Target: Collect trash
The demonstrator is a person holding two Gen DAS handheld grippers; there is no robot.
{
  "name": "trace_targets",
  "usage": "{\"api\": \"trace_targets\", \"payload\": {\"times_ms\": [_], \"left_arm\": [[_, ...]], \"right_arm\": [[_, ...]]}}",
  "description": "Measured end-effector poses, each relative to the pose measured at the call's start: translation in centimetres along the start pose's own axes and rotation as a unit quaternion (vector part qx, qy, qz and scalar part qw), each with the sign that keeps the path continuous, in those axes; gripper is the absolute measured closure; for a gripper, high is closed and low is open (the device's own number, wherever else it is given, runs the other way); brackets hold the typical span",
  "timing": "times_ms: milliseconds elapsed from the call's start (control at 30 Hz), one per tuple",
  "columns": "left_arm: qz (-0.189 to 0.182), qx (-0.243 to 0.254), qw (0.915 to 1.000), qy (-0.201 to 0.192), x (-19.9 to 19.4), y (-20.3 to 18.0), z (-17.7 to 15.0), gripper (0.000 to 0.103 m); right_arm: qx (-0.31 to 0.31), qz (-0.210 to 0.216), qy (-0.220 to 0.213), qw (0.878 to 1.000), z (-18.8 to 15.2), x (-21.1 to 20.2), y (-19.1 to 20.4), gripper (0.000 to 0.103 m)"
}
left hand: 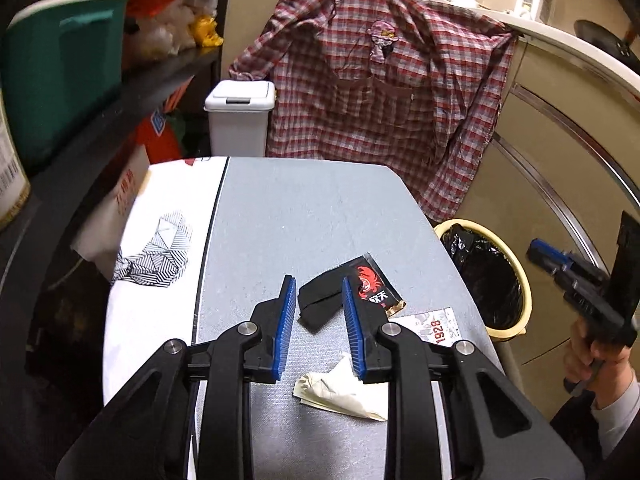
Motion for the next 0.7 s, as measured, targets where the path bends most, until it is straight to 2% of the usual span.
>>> {"api": "trace_targets", "payload": {"times_ms": [100, 167, 300, 533, 700], "left_arm": [[-0.003, 0.005, 1.0, 0.002, 0.8, 0.1, -0.3, 0.079], [-0.002, 0.012, 0.9999, 0.006, 1.4, 0.1, -0.5, 0.079], [-0.007, 0.007, 0.9999, 0.014, 2.4, 0.6, -0.6, 0.079], [-0.018, 0.014, 0.9992, 0.032, 4.0, 0.6, -1.1, 0.078], [-0.025, 0.028, 0.9984, 0.042, 5.1, 0.5, -1.6, 0.077]], "right_arm": [[-0.012, 0.025, 0.019, 0.999, -0.4, 1.5, 1.3, 0.058], [-0.022, 0.038, 0.03, 0.999, -0.8, 2.4, 2.2, 0.054], [-0.041, 0.064, 0.065, 0.995, -2.0, 4.5, 3.6, 0.04], [-0.061, 0.085, 0.12, 0.987, -3.7, 7.8, 4.4, 0.029], [-0.08, 0.104, 0.142, 0.981, -4.4, 8.7, 5.3, 0.029]]}}
Point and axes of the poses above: each gripper's, at about its wrist camera, not at the fingertips, and x roughly the way its jaws point, y to its left, z to its top, the point moved 5 cm from there along x, roughly the way its jaws point, and after that the axes turned 4 degrees about z, right-handed, at the moved point
